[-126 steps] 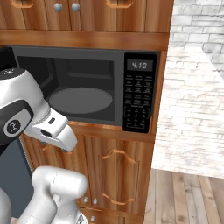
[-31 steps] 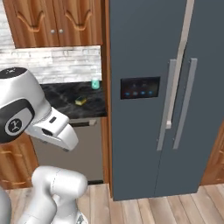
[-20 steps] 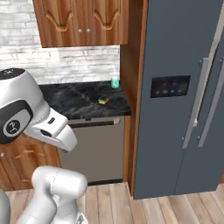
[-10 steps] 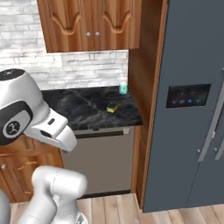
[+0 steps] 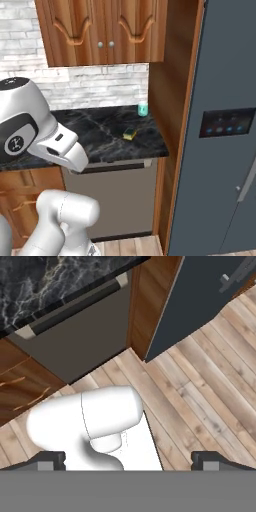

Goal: Place the sponge inside the microwave to prepare for sanitizing.

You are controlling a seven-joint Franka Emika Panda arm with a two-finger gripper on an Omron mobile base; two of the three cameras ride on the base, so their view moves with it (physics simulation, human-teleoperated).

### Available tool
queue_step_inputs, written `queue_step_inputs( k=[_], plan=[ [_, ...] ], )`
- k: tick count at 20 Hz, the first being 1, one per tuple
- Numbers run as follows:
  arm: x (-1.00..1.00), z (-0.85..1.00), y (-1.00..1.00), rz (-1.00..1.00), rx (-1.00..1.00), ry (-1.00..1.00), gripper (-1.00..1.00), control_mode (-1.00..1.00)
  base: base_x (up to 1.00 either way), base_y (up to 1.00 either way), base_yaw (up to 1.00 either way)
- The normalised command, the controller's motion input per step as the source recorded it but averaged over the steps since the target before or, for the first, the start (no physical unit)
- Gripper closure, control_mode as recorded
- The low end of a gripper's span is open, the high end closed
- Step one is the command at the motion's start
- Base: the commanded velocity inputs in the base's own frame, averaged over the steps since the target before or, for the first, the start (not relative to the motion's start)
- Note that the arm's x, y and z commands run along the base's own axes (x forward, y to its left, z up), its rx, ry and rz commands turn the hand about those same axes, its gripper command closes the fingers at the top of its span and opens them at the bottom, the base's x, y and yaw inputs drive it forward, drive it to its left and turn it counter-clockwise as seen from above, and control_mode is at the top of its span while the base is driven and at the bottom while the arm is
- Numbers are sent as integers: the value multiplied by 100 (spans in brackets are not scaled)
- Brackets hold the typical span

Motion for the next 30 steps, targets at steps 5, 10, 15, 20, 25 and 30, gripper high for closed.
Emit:
queue_step_inputs(
  k=[5,10,15,20,25,30],
  plan=[
    [0,0,0,0,0,0,-100,100,38,0,-3],
    [0,0,0,0,0,0,-100,100,40,0,-4],
    [0,0,0,0,0,0,-100,100,53,0,-1],
    [0,0,0,0,0,0,-100,100,45,0,0],
    [0,0,0,0,0,0,-100,100,49,0,0],
    [0,0,0,0,0,0,-100,100,46,0,0]
  ],
)
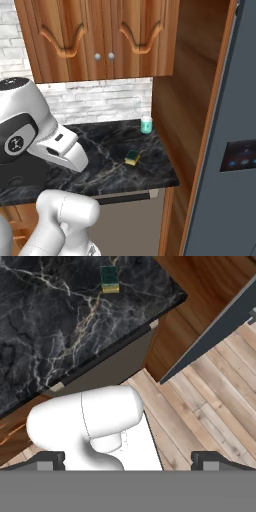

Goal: Place the sponge inside the microwave to prepare for sanitizing.

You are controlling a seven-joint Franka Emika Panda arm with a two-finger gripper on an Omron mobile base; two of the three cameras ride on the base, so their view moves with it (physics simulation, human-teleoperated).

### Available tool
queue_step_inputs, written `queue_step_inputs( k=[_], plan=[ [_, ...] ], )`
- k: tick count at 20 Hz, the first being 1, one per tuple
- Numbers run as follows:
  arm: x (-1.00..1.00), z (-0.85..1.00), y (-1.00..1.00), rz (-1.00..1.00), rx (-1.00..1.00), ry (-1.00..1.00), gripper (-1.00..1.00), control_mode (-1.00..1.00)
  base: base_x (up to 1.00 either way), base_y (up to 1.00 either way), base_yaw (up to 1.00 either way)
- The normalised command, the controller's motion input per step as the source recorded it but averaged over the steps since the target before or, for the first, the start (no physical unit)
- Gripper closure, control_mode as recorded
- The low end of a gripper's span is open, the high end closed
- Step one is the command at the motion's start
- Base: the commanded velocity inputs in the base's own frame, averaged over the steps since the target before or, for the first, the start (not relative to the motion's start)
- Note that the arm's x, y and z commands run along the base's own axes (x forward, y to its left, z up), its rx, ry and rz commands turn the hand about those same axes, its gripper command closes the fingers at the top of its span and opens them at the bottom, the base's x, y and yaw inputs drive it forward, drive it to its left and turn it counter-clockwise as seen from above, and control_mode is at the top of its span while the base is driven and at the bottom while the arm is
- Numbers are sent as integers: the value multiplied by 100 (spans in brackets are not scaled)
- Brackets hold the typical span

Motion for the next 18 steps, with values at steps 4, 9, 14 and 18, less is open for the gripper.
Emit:
queue_step_inputs(
  k=[4,9,14,18],
  plan=[
    [0,0,0,0,0,0,-100,100,3,0,0],
    [0,0,0,0,0,0,-100,100,17,0,1],
    [0,0,0,0,0,0,-100,100,48,-18,2],
    [0,0,0,0,0,0,-100,100,35,-43,1]
  ],
)
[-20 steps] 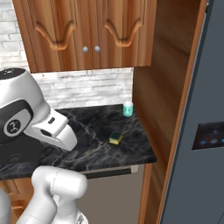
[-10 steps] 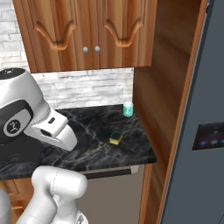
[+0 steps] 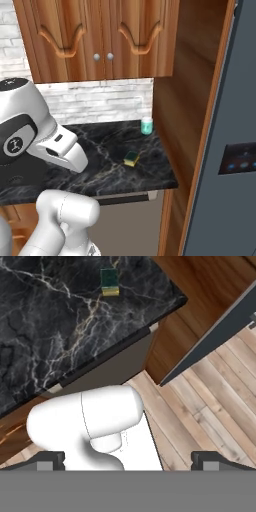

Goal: Place the sponge inside the microwave to prepare for sanitizing.

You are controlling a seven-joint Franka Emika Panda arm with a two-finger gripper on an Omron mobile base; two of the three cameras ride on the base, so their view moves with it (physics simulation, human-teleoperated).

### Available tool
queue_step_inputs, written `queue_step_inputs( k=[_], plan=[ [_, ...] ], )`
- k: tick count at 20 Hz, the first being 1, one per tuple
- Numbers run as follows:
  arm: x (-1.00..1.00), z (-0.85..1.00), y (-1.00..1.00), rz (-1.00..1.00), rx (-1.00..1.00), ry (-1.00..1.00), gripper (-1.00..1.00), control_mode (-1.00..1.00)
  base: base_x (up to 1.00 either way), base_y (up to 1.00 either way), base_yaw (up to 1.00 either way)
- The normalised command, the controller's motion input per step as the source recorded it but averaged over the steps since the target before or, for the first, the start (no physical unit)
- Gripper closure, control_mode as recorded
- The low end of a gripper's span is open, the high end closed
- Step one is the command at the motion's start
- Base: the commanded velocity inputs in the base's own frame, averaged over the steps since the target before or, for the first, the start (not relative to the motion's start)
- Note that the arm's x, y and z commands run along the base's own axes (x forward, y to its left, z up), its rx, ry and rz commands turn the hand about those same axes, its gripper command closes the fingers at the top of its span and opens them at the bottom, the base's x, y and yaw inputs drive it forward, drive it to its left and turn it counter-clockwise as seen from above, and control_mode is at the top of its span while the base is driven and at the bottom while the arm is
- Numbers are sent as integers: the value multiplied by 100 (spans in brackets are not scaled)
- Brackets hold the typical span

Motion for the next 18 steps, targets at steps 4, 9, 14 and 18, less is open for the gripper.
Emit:
queue_step_inputs(
  k=[4,9,14,18],
  plan=[
    [0,0,0,0,0,0,-100,100,23,-51,0],
    [0,0,0,0,0,0,-100,100,12,-10,0],
    [0,0,0,0,0,0,-100,100,16,-6,0],
    [31,-20,-25,0,0,-10,-100,-100,0,0,0]
  ],
)
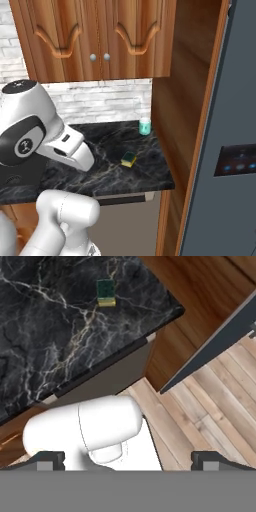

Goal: Place the sponge inside the microwave to prepare for sanitizing.

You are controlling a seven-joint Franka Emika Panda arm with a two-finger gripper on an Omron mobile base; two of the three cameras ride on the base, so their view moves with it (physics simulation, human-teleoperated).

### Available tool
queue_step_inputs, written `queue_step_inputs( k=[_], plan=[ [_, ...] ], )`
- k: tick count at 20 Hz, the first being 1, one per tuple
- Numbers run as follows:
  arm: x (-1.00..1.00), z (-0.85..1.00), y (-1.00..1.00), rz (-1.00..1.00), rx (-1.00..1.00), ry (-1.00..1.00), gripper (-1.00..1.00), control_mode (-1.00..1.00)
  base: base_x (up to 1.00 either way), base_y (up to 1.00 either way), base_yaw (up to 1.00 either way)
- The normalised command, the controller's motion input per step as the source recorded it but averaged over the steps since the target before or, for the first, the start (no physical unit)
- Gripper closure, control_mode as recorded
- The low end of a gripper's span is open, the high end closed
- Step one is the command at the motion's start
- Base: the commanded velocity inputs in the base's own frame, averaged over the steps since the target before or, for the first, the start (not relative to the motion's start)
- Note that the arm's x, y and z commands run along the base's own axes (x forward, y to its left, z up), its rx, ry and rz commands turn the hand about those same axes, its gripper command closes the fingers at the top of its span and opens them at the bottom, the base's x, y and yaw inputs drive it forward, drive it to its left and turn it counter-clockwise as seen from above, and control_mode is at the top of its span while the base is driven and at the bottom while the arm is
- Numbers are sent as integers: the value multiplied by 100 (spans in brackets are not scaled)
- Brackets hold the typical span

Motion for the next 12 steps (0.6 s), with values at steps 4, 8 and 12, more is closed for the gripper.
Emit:
queue_step_inputs(
  k=[4,8,12],
  plan=[
    [65,-18,-17,2,0,-14,-100,-100,0,0,0],
    [59,-36,-3,1,0,-3,-100,-100,0,0,0],
    [7,-21,-3,1,0,4,-100,-100,0,0,0]
  ],
)
